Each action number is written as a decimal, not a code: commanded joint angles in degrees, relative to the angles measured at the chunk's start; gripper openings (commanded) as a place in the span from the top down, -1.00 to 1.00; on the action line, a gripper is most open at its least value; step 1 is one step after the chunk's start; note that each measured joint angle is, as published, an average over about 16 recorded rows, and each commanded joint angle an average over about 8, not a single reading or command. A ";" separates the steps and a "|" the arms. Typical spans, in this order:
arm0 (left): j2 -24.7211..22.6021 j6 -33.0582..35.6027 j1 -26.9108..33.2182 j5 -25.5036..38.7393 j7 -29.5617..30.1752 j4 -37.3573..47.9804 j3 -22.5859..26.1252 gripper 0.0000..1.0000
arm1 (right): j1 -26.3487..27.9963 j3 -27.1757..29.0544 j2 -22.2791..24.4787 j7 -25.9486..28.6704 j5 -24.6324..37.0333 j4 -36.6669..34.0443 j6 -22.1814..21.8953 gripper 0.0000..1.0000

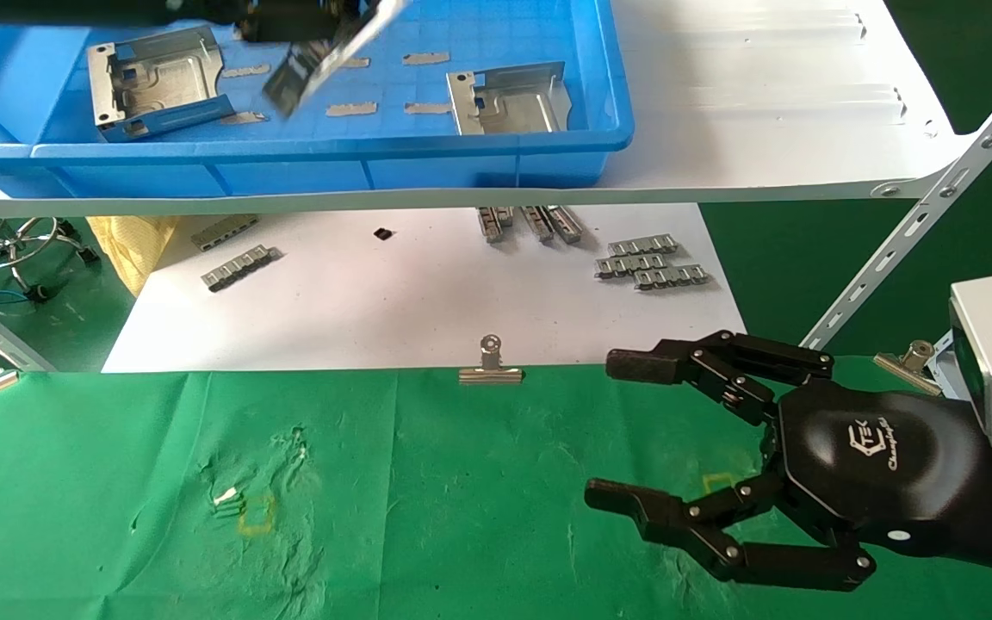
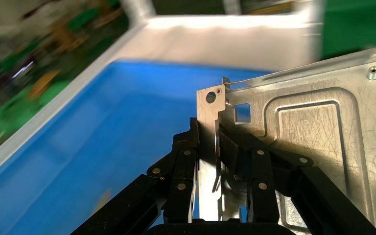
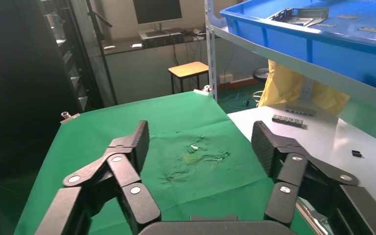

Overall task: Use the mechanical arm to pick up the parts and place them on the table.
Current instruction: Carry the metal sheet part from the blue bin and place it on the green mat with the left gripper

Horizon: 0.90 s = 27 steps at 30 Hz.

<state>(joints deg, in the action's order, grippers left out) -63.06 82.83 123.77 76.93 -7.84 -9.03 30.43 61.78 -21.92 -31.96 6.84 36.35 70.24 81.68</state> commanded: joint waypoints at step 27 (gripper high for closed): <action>25.28 7.95 -11.06 -26.11 7.20 -45.15 19.12 1.00 | 0.00 0.00 0.00 0.00 0.00 0.00 0.00 -1.00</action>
<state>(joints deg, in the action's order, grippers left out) -38.43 90.79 112.76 51.57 -0.38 -53.09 49.13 61.78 -21.92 -31.96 6.84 36.35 70.24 81.68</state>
